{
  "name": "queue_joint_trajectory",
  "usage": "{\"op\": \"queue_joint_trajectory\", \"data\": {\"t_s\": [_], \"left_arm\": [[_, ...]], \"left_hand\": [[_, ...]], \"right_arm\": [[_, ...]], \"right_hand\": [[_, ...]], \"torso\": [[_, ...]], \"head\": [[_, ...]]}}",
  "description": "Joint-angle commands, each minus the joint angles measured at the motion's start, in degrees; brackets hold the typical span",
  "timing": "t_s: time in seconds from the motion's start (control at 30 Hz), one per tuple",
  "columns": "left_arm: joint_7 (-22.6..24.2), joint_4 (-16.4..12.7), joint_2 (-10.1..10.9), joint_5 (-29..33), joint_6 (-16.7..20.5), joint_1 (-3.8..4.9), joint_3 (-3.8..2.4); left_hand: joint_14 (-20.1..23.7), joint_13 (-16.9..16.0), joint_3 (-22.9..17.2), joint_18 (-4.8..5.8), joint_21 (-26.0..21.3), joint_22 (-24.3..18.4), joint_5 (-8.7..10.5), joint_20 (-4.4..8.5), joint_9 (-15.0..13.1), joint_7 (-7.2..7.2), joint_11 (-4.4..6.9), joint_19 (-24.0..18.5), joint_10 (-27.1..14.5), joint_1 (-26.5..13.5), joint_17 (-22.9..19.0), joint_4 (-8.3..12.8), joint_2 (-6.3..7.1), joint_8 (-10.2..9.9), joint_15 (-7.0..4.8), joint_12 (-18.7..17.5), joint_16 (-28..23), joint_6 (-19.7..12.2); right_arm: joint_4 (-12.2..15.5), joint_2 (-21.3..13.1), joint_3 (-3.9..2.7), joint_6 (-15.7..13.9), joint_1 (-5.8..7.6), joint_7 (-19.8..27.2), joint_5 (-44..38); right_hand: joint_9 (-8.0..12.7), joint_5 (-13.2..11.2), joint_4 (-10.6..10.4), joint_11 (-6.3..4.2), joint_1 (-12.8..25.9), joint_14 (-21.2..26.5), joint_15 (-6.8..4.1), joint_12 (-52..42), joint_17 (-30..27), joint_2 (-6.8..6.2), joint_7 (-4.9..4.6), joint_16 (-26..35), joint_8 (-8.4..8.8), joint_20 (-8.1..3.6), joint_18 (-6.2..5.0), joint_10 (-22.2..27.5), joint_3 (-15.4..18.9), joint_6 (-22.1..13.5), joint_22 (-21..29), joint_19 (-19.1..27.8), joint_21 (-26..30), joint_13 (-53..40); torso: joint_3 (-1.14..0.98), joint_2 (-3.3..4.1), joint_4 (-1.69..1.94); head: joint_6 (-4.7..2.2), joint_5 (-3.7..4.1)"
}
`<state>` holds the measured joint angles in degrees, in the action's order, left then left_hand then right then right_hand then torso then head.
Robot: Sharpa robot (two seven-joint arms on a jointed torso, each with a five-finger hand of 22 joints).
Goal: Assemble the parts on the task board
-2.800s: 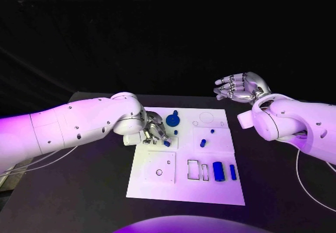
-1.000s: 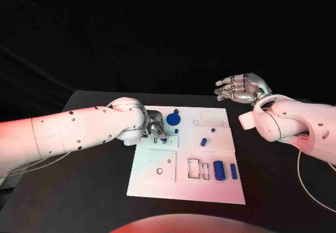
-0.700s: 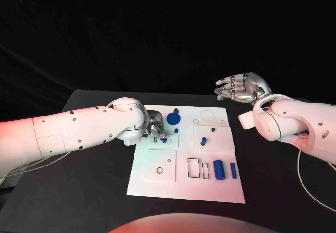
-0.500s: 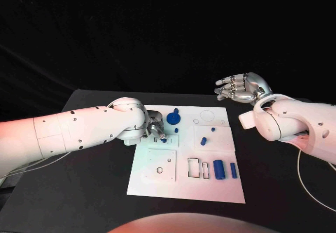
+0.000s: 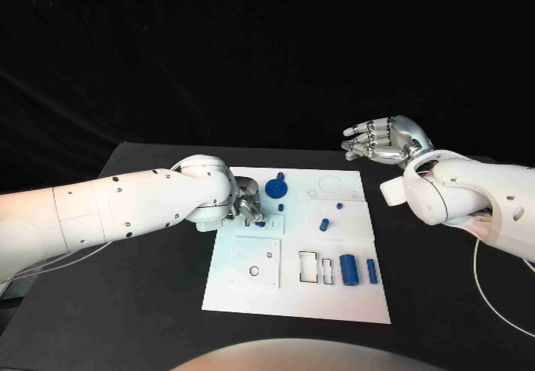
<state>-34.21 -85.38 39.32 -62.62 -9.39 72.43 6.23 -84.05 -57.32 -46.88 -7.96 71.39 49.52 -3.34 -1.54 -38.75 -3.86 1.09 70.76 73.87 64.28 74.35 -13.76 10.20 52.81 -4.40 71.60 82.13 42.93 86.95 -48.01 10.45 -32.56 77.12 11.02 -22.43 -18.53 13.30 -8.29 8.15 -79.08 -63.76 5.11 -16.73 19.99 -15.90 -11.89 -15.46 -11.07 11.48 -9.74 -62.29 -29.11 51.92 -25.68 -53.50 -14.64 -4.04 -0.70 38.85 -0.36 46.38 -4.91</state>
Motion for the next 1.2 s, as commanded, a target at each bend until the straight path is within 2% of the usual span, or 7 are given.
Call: {"op": "queue_joint_trajectory", "data": {"t_s": [0.03,1.2], "left_arm": [[-0.2,-0.04,-0.07,-0.25,-1.91,-0.08,0.05],[-0.38,1.16,-1.41,0.16,-3.08,-0.09,0.1]], "left_hand": [[-2.19,-0.05,-11.64,0.47,0.28,0.05,-0.36,-0.09,0.04,0.72,0.1,0.43,0.48,-0.59,-0.07,11.26,0.13,0.39,-0.22,0.22,0.31,0.95],[-2.22,-0.64,-11.64,0.66,0.93,1.23,0.04,0.15,-1.07,1.41,0.6,0.92,1.37,-4.58,-0.04,10.78,-0.68,1.23,-0.59,0.83,0.33,2.16]], "right_arm": [[0.05,0.01,-0.01,0.95,-0.05,0.53,-0.13],[0.19,0.04,-0.01,1.06,-0.07,0.55,-0.13]], "right_hand": [[0.09,-0.31,0.21,0.01,0.58,0.0,0.31,0.26,-0.05,0.07,-0.25,0.21,0.24,0.31,-0.63,-0.16,0.02,0.05,0.05,0.0,0.27,0.05],[0.11,-0.32,0.33,0.02,0.74,0.01,0.34,0.29,-0.08,0.09,-0.26,0.37,0.27,0.35,-0.63,-0.18,-0.04,0.09,0.23,-0.01,0.43,0.16]], "torso": [[-0.01,0.03,0.01],[-0.03,0.06,-0.01]], "head": [[-0.02,0.02],[0.48,0.28]]}}
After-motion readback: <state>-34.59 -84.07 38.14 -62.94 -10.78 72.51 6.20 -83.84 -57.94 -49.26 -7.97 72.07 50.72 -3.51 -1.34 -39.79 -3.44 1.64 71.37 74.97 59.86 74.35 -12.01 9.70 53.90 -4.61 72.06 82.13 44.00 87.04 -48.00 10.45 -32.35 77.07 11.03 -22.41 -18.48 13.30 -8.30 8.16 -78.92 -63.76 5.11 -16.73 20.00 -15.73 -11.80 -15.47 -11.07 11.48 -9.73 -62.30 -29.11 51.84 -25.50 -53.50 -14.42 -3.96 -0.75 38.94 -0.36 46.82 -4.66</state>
